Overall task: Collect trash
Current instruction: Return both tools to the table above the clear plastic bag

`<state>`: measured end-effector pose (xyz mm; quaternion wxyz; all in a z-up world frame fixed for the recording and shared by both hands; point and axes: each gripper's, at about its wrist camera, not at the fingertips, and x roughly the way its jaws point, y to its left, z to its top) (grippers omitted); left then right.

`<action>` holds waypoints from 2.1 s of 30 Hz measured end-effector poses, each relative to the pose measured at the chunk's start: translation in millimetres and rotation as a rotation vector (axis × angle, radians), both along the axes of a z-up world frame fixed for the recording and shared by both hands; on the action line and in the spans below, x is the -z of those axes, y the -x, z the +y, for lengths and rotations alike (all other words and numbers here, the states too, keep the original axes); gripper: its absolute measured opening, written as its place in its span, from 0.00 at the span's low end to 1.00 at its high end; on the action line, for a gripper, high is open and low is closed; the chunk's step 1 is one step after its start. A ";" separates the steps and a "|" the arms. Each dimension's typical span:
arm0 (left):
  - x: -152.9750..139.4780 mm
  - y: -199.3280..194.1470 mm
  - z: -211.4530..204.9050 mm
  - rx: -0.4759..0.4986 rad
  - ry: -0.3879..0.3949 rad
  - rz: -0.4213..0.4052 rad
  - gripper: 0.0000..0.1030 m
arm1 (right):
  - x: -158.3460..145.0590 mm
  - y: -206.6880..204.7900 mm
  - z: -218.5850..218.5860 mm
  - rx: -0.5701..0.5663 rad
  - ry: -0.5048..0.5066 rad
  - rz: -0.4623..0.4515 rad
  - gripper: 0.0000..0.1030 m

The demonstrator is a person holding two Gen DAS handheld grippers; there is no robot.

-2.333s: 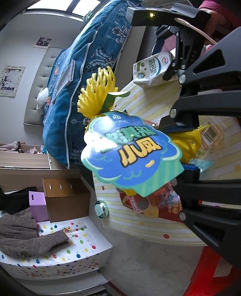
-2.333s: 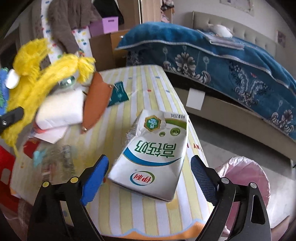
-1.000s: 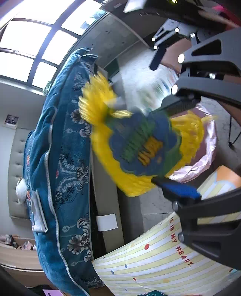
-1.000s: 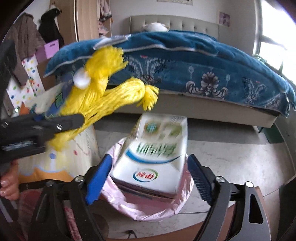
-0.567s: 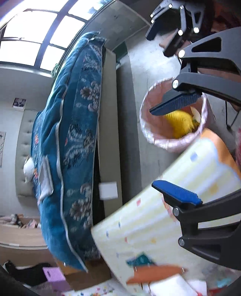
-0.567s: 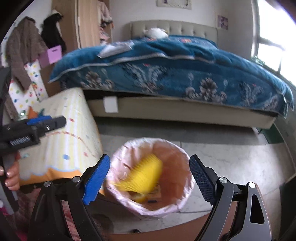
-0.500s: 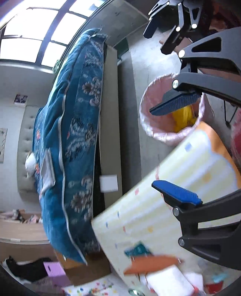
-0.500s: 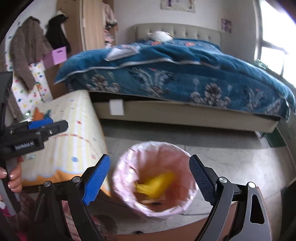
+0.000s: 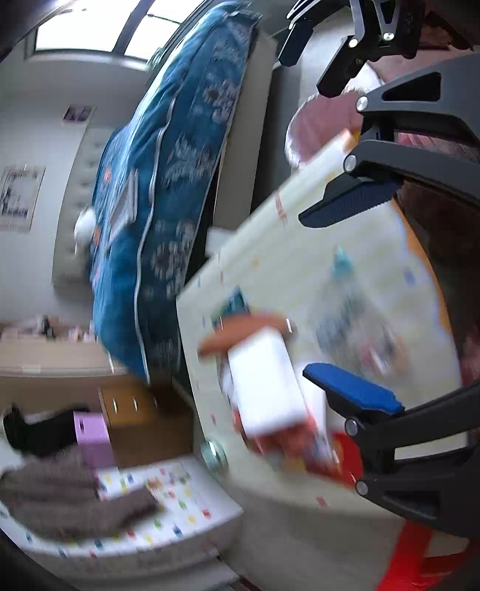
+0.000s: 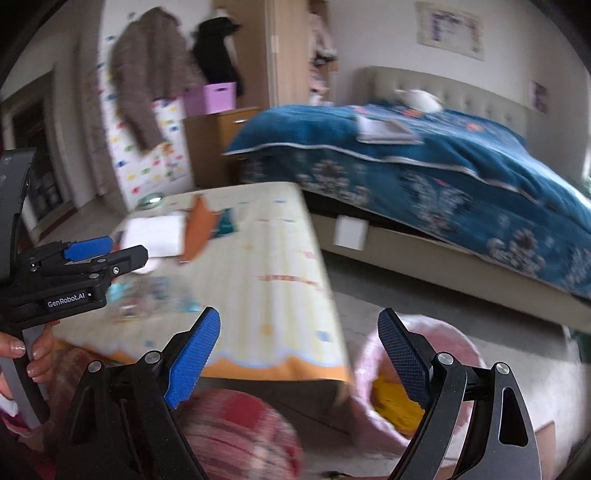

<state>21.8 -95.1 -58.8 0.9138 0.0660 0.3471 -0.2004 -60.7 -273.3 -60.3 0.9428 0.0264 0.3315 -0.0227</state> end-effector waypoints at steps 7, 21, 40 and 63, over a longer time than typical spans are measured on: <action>8.1 2.1 83.0 -0.181 -0.011 0.027 0.74 | -5.9 -22.9 67.7 -0.158 0.034 -0.002 0.84; 20.0 15.8 144.8 -0.315 -0.003 0.044 0.75 | 15.7 -36.6 131.1 -0.263 0.071 0.067 0.76; 44.9 11.7 96.4 -0.168 -0.043 0.094 0.79 | 20.5 -35.5 89.1 -0.167 0.040 0.072 0.75; 49.1 31.7 78.4 -0.117 -0.057 0.091 0.79 | 15.4 -9.8 61.4 -0.114 0.002 0.056 0.75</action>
